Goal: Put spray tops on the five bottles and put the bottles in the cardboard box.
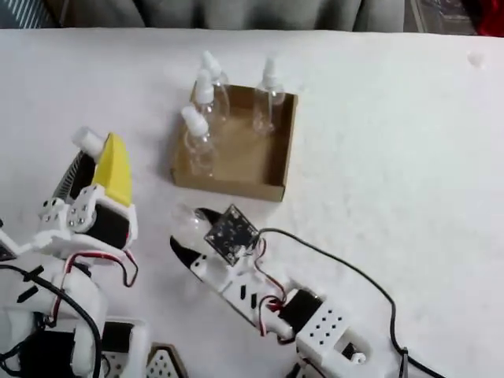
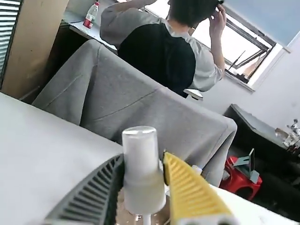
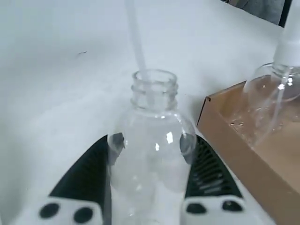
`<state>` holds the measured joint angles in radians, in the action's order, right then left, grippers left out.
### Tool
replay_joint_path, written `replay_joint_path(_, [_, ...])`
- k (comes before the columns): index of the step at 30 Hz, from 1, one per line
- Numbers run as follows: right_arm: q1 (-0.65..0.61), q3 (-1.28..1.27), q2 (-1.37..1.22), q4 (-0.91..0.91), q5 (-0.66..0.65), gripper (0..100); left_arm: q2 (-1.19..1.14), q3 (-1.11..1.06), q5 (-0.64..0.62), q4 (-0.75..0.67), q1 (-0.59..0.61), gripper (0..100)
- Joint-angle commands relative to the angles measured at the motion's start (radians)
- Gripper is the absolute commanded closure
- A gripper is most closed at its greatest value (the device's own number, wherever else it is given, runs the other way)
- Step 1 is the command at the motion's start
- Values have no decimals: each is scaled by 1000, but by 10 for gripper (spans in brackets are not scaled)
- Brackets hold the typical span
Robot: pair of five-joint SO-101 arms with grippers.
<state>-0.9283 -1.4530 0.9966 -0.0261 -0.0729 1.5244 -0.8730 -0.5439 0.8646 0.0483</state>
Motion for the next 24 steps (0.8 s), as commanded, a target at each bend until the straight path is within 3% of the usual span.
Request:
replay_joint_path(1, [13,64,-1,21,-11,982,4,-40,81,-74,-15,980])
replay_joint_path(6, [28,63,-1,18,-5,982,4,-130,87,-170,-22,980])
replay_joint_path(15, [30,60,-4,15,-5,982,4,-163,91,-170,-128,980])
replay_joint_path(19, [30,60,-2,15,-5,982,4,-190,195,-170,-150,980])
replay_joint_path(24, [44,58,-2,13,-5,982,4,-201,216,-163,-240,980])
